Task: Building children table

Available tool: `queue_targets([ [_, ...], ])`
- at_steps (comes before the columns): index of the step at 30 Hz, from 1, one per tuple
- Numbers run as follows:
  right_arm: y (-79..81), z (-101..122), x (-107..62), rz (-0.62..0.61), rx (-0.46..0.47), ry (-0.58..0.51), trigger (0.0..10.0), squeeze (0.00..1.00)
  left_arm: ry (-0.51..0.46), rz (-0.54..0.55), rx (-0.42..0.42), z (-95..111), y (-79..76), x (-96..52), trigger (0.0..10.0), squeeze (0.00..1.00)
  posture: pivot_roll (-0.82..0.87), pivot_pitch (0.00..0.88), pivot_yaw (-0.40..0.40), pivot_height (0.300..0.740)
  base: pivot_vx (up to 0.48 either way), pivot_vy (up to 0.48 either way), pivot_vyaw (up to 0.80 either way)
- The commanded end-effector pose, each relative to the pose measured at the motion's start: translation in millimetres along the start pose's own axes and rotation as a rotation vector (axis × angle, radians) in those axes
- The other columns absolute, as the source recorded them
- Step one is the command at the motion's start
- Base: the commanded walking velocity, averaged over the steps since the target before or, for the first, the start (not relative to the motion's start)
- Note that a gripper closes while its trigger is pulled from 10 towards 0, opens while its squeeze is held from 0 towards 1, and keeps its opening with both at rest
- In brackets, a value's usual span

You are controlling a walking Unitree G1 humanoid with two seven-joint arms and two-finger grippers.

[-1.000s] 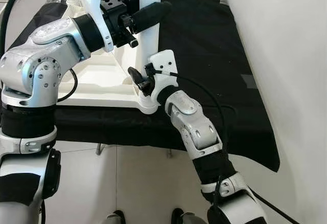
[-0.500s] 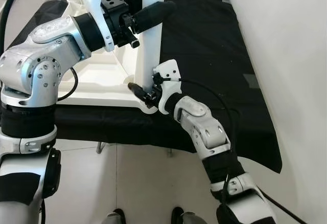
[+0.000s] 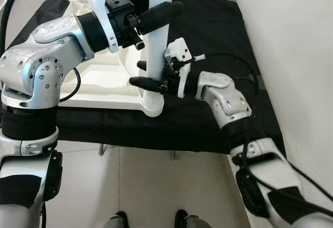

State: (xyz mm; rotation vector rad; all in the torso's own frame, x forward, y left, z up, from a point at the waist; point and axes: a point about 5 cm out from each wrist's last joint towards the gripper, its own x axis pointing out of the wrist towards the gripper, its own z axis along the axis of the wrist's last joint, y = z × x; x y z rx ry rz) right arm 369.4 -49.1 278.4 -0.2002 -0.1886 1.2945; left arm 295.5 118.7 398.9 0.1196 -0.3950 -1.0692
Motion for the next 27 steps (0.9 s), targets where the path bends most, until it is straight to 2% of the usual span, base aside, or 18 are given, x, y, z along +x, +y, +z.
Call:
queue_targets([
  [1,12.9,-9,12.5,0.147,0.012,0.023,0.0,0.00,0.021,-0.045,-0.014,-3,-7.1,5.0,0.0,0.00,0.07,0.280,-0.067,0.740,0.000,0.000,0.00],
  [8,8.0,-11,12.9,0.160,0.010,0.014,0.0,0.00,0.014,-0.037,-0.019,-3,-7.1,4.0,0.0,0.00,0.07,0.288,-0.065,0.740,0.000,0.000,0.00],
  [9,7.5,-11,13.1,0.156,0.008,0.010,0.0,0.00,0.010,-0.032,-0.023,-4,-6.9,3.7,5.8,1.00,0.07,0.288,-0.065,0.740,0.000,0.000,0.00],
  [12,7.3,-12,13.3,0.153,0.007,0.008,0.0,0.00,0.008,-0.029,-0.025,-4,-6.7,3.6,5.8,1.00,0.07,0.288,-0.065,0.740,0.000,0.000,0.00],
  [13,6.9,-16,13.6,0.104,0.011,0.030,0.0,0.00,0.006,-0.013,-0.031,-4,-5.4,3.3,10.0,1.00,0.06,0.292,-0.078,0.740,0.000,0.000,0.00],
  [14,6.9,-16,13.6,0.104,0.011,0.030,0.0,0.00,0.006,-0.013,-0.031,-4,-5.4,3.3,10.0,1.00,0.06,0.292,-0.078,0.740,0.000,0.000,0.00],
  [15,6.1,-27,15.7,-0.018,0.023,0.097,0.0,0.00,0.010,-0.007,-0.032,-4,-4.1,3.0,10.0,0.00,0.05,0.293,-0.092,0.740,0.000,0.000,0.00],
  [16,5.2,-35,16.6,-0.104,0.026,0.145,0.0,0.00,0.012,-0.004,-0.033,-4,-3.3,2.7,10.0,0.00,0.05,0.293,-0.092,0.740,0.000,0.000,0.00],
  [17,17.0,-54,21.2,-0.337,0.126,0.190,0.0,0.00,0.012,0.012,-0.034,-4,-0.9,1.9,10.0,0.00,0.05,0.293,-0.097,0.740,0.000,0.000,0.00],
  [18,26.0,-66,19.8,-0.502,0.199,0.225,0.0,0.00,0.012,0.021,-0.034,-4,0.6,1.3,10.0,0.00,0.05,0.293,-0.097,0.740,0.000,0.000,0.00],
  [19,36.9,-66,20.9,-0.560,0.206,0.243,0.0,0.00,0.013,0.031,-0.034,-3,2.5,1.3,10.0,0.00,0.06,0.301,-0.097,0.740,0.000,0.000,0.00],
  [22,41.9,-65,22.7,-0.602,0.215,0.239,0.0,0.00,0.017,0.043,-0.030,-3,4.6,0.4,10.0,0.00,0.05,0.292,-0.087,0.740,0.000,0.000,0.00],
  [24,34.8,-65,26.5,-0.648,0.194,0.206,0.0,0.00,0.024,0.050,-0.024,-3,6.2,0.4,10.0,0.00,0.05,0.293,-0.090,0.740,0.000,0.000,0.00],
  [27,33.7,-66,27.9,-0.645,0.198,0.203,0.0,0.00,0.024,0.051,-0.022,-3,6.3,0.4,10.0,0.00,0.06,0.288,-0.089,0.740,0.000,0.000,0.00],
])
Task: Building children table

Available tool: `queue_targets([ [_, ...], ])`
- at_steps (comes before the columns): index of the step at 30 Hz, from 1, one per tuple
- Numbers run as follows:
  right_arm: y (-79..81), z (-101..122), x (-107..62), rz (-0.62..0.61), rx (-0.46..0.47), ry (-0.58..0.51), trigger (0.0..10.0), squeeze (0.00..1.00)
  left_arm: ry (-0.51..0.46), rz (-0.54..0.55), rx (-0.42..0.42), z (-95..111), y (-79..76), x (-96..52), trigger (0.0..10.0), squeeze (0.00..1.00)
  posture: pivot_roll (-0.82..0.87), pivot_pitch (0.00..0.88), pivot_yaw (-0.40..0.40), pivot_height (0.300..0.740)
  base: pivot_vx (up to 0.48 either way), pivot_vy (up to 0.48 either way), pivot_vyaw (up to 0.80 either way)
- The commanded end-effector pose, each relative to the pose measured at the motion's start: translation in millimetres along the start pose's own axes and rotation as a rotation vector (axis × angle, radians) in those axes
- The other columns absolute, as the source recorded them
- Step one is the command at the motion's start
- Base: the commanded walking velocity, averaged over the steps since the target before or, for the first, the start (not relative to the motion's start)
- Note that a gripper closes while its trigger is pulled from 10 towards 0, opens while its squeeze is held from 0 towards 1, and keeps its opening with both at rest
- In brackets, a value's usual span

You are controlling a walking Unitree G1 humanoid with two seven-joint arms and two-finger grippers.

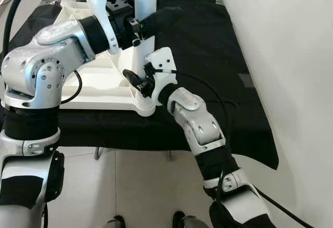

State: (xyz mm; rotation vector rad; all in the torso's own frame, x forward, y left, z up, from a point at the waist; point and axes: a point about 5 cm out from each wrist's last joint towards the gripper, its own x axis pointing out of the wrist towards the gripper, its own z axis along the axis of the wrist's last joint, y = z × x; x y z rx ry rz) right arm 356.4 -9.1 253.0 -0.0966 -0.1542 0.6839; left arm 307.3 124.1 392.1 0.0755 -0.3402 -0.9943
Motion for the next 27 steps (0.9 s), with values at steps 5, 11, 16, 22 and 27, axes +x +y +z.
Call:
queue_targets([
  [5,-3.1,-44,-4.4,-0.042,0.077,0.183,0.0,0.00,-0.015,-0.028,0.032,9,-6.0,0.4,0.0,0.00,0.05,0.279,-0.091,0.740,0.000,0.000,0.00],
  [11,0.0,-39,-9.6,-0.078,0.071,0.190,0.0,0.00,-0.017,-0.028,0.033,10,-6.3,0.0,0.0,0.00,0.05,0.273,-0.087,0.740,0.000,0.000,0.00],
  [16,4.3,-29,-11.6,-0.056,0.051,0.174,10.0,0.00,-0.017,-0.031,0.039,11,-6.5,0.5,0.0,0.00,0.05,0.262,-0.085,0.740,0.000,0.000,0.00],
  [22,-2.7,5,-2.5,0.258,0.048,-0.010,10.0,1.00,-0.015,-0.034,0.043,12,-6.4,2.1,0.0,0.00,0.06,0.257,-0.085,0.740,0.000,0.000,0.00],
  [27,-23.5,33,-4.0,0.470,-0.025,-0.129,10.0,0.88,-0.013,-0.041,0.044,11,-7.0,3.3,0.0,0.00,0.05,0.250,-0.084,0.740,0.000,0.000,0.00],
])
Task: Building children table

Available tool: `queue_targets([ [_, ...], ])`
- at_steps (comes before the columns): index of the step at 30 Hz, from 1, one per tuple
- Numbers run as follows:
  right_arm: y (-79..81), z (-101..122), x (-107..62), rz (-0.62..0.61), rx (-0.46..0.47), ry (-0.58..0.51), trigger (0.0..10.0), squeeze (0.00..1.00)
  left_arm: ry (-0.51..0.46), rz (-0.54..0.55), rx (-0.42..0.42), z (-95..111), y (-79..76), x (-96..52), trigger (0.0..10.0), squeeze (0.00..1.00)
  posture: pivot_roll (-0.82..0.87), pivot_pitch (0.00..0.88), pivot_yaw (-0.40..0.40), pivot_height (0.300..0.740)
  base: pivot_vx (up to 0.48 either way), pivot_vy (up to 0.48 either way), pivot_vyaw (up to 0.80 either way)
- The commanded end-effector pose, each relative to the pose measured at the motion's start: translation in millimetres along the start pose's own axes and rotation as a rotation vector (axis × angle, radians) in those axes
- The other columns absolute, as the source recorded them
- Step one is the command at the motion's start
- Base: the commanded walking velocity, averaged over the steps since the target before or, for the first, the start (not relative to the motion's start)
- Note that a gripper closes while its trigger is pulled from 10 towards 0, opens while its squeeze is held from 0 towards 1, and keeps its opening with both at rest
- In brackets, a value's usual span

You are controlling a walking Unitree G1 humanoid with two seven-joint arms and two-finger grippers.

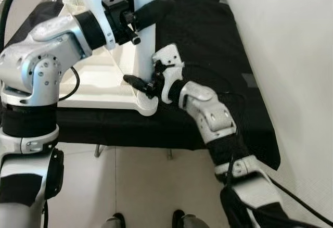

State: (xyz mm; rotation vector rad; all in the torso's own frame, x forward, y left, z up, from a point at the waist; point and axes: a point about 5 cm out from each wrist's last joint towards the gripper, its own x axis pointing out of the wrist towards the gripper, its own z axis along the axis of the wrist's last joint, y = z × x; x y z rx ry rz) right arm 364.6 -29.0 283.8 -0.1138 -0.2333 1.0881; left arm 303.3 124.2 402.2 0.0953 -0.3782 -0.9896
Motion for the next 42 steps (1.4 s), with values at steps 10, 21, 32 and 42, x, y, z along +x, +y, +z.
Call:
queue_targets([
  [10,-2.0,5,0.7,0.389,-0.010,0.030,0.0,0.00,0.009,-0.048,0.011,2,-7.7,3.2,0.0,0.00,0.07,0.256,-0.088,0.740,0.000,0.000,0.00],
  [21,0.0,2,6.1,0.462,-0.043,0.037,0.0,0.00,0.023,-0.051,0.022,5,-8.9,2.5,0.0,0.00,0.09,0.268,-0.087,0.740,0.000,0.000,0.00],
  [32,26.1,-75,2.3,-0.186,0.041,0.363,0.0,0.00,0.043,-0.008,0.035,3,-16.0,5.9,10.0,0.00,0.08,0.279,-0.112,0.740,0.000,0.000,0.00],
  [42,16.7,-78,12.7,-0.376,0.118,0.315,0.0,0.00,0.060,0.007,0.048,3,-11.4,7.0,10.0,0.00,0.08,0.265,-0.106,0.740,0.000,0.000,0.00],
])
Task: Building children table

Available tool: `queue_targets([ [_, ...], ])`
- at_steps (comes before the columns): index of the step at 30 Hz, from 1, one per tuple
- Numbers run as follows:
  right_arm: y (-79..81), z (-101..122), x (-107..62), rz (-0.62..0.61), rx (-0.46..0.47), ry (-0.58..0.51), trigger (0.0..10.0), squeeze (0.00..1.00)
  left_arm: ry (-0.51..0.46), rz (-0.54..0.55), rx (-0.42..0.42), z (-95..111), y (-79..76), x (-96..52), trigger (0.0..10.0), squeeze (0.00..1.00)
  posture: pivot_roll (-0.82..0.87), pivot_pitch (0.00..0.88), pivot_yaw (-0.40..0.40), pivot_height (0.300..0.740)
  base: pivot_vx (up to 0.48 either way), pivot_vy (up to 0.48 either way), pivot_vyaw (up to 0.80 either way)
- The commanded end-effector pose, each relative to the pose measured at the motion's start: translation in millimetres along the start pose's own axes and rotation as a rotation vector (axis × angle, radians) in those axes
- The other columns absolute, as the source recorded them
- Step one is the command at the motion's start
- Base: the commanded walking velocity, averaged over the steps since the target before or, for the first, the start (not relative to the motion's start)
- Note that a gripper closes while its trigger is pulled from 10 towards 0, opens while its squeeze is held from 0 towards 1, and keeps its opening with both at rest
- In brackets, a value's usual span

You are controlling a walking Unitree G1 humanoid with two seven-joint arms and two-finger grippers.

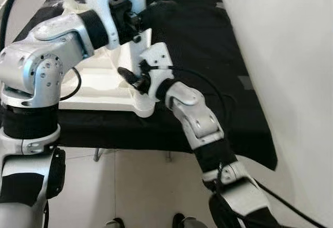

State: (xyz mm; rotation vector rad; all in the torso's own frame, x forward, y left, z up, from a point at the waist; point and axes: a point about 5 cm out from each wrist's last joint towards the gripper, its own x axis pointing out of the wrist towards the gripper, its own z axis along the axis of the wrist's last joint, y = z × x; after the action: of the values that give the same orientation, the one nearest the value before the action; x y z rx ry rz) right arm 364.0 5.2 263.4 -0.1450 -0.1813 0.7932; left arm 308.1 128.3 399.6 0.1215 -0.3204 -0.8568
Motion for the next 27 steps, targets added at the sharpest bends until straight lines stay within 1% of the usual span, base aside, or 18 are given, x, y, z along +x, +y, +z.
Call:
queue_targets([
  [1,-5.6,-59,-8.4,-0.082,0.112,0.249,0.0,0.00,-0.017,-0.117,0.035,8,-17.7,6.0,10.0,0.00,0.08,0.265,-0.106,0.740,0.000,0.000,0.00],
  [2,-5.6,-59,-8.4,-0.082,0.112,0.249,0.0,0.00,-0.017,-0.117,0.035,8,-17.7,6.0,10.0,0.00,0.08,0.265,-0.106,0.740,0.000,0.000,0.00],
  [3,-6.7,-57,-7.4,-0.086,0.115,0.242,0.0,0.00,-0.021,-0.116,0.033,8,-16.9,5.7,1.1,0.00,0.07,0.262,-0.109,0.740,0.000,0.000,0.00],
  [4,-5.4,-55,-9.2,-0.106,0.112,0.243,0.0,0.00,-0.022,-0.112,0.031,8,-16.5,5.6,0.0,0.00,0.07,0.258,-0.108,0.740,0.000,0.000,0.00],
  [9,-4.1,-49,-16.6,-0.157,0.106,0.252,0.0,0.00,-0.024,-0.113,0.027,8,-16.4,4.8,0.0,0.00,0.07,0.257,-0.105,0.740,0.000,0.000,0.00],
  [13,-4.0,-48,-18.2,-0.167,0.104,0.252,0.0,0.00,-0.025,-0.115,0.027,8,-16.2,4.2,0.0,0.00,0.07,0.254,-0.104,0.740,0.000,0.000,0.00],
  [14,-5.3,-42,-18.5,-0.172,0.090,0.246,10.0,0.00,-0.027,-0.115,0.028,9,-15.0,3.2,0.0,0.00,0.07,0.250,-0.104,0.740,0.000,0.000,0.00],
  [16,-10.7,-32,-13.7,-0.140,0.084,0.184,10.0,0.00,-0.027,-0.111,0.031,9,-13.1,3.1,0.0,0.00,0.07,0.248,-0.105,0.740,0.000,0.000,0.00],
  [17,-12.5,-27,-11.7,-0.092,0.078,0.152,10.0,1.00,-0.027,-0.110,0.032,8,-12.2,3.2,0.0,0.00,0.07,0.247,-0.106,0.740,0.000,0.000,0.00],
  [18,-13.7,-24,-10.0,-0.058,0.073,0.131,10.0,1.00,-0.026,-0.109,0.032,8,-11.7,3.3,0.0,0.00,0.07,0.247,-0.106,0.740,0.000,0.000,0.00],
  [19,-14.1,-18,-8.0,0.031,0.083,0.087,10.0,1.00,-0.027,-0.107,0.033,8,-11.1,3.0,0.0,0.00,0.07,0.246,-0.106,0.740,0.000,0.000,0.00],
  [20,-14.1,-18,-8.0,0.031,0.083,0.087,10.0,1.00,-0.027,-0.107,0.033,8,-11.1,3.0,0.0,0.00,0.07,0.246,-0.106,0.740,0.000,0.000,0.00],
  [22,-17.8,-1,-7.9,0.200,0.040,-0.008,10.0,1.00,-0.028,-0.107,0.036,9,-10.7,1.6,0.0,0.00,0.07,0.244,-0.108,0.740,0.000,0.000,0.00],
  [23,-17.8,-1,-7.9,0.200,0.040,-0.008,10.0,1.00,-0.028,-0.107,0.036,9,-10.7,1.6,0.0,0.00,0.07,0.244,-0.108,0.740,0.000,0.000,0.00],
  [24,-20.1,6,-9.8,0.276,0.017,-0.036,10.0,0.23,-0.028,-0.108,0.037,10,-11.2,0.8,0.0,0.00,0.08,0.245,-0.109,0.740,0.000,0.000,0.00],
  [25,-22.0,10,-11.5,0.332,-0.008,-0.047,10.0,0.23,-0.028,-0.109,0.038,10,-11.5,0.3,0.0,0.00,0.08,0.245,-0.109,0.740,0.000,0.000,0.00],
  [26,-22.0,10,-11.5,0.332,-0.008,-0.047,10.0,0.23,-0.028,-0.109,0.038,10,-11.5,0.3,0.0,0.00,0.08,0.245,-0.109,0.740,0.000,0.000,0.00],
  [27,-23.7,14,-12.8,0.399,-0.020,-0.055,10.0,0.00,-0.029,-0.110,0.038,10,-12.0,0.0,0.0,0.00,0.08,0.243,-0.111,0.740,0.000,0.000,0.00],
])
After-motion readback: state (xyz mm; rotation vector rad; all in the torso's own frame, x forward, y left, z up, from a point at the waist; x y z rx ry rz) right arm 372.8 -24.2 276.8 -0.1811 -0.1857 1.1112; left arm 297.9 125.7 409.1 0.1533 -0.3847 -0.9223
